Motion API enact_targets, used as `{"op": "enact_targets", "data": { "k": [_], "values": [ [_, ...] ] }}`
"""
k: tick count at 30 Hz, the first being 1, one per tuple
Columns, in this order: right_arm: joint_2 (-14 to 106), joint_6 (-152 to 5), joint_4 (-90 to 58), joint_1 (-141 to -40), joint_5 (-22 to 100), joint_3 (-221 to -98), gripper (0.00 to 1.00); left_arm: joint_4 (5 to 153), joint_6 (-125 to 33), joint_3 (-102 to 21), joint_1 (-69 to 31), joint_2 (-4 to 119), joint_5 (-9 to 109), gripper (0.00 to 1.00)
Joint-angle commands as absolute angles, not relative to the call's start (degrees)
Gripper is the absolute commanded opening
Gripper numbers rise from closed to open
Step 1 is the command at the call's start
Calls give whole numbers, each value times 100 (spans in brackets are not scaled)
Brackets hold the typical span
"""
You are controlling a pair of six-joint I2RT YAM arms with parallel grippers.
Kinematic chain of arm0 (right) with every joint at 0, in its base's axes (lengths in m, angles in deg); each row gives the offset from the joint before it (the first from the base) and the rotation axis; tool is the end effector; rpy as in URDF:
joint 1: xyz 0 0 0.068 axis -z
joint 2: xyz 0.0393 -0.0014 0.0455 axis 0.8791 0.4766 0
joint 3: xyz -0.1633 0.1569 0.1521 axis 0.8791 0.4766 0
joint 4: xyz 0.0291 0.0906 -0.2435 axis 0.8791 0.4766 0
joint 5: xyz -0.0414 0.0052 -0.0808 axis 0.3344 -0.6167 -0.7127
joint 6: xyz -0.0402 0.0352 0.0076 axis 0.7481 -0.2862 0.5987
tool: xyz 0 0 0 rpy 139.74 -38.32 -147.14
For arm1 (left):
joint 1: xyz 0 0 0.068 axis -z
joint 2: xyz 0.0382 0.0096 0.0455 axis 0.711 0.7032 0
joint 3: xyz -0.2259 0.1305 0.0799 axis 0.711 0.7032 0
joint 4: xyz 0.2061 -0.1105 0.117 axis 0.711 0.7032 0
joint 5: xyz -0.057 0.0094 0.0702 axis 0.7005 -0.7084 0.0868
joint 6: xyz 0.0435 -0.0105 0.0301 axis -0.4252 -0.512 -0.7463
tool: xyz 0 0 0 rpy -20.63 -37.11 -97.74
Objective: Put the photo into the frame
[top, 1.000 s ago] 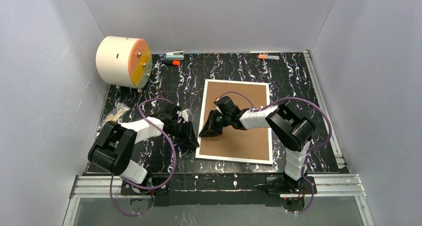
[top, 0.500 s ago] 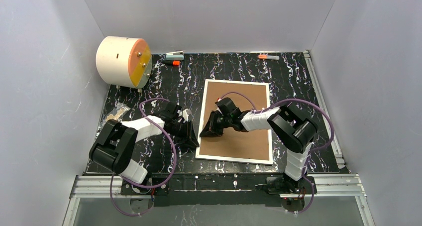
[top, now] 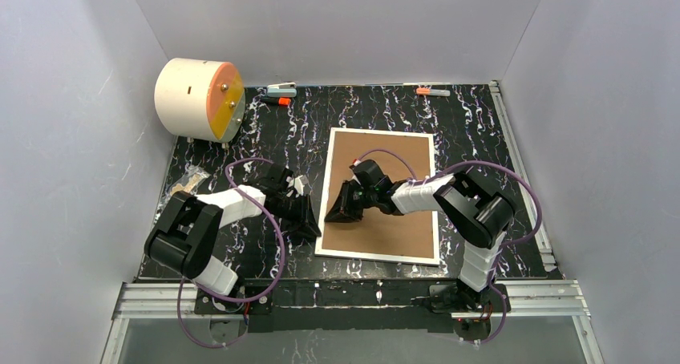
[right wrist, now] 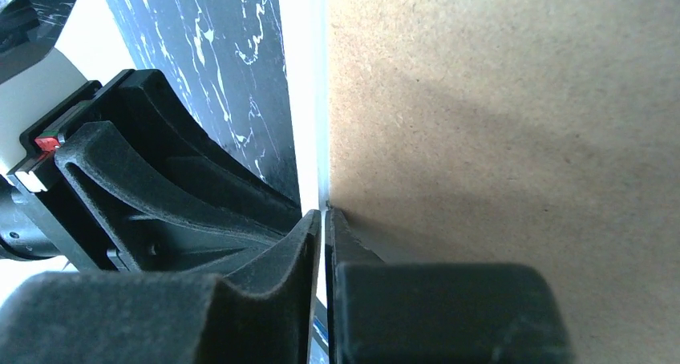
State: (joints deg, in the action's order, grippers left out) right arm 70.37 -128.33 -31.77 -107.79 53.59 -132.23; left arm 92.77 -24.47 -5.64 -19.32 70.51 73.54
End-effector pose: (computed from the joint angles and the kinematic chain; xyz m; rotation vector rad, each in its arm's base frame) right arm 0.2352 0.2651 0.1236 0.1309 2.6664 1.2684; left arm 0.2254 -0.1310 0.1322 0.0228 2.8243 -1.0423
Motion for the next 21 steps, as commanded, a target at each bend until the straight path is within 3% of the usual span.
{"op": "enact_targets", "data": {
  "k": [1,6,11,15,21],
  "values": [
    [7314,-12216,-1671,-10697,4041,-12956,18,9808,-2773,-215,-1913,7506,5642,24],
    [6723,-12117,-1246,-10631,3784,-13283,26,9714,-2799,-240,-1913,7379,5826,25],
    [6016,-12372,-2024,-10309,4300,-13348,36,9596,-2949,-427,-1914,7033,6098,31],
    [5862,-12456,-1788,-9949,4280,-13397,38,9497,-3050,-681,-1917,6890,6210,39],
    [5953,-12112,-1666,-9642,4566,-13519,40,9135,-2881,-927,-1922,7072,6098,44]
  ]
}}
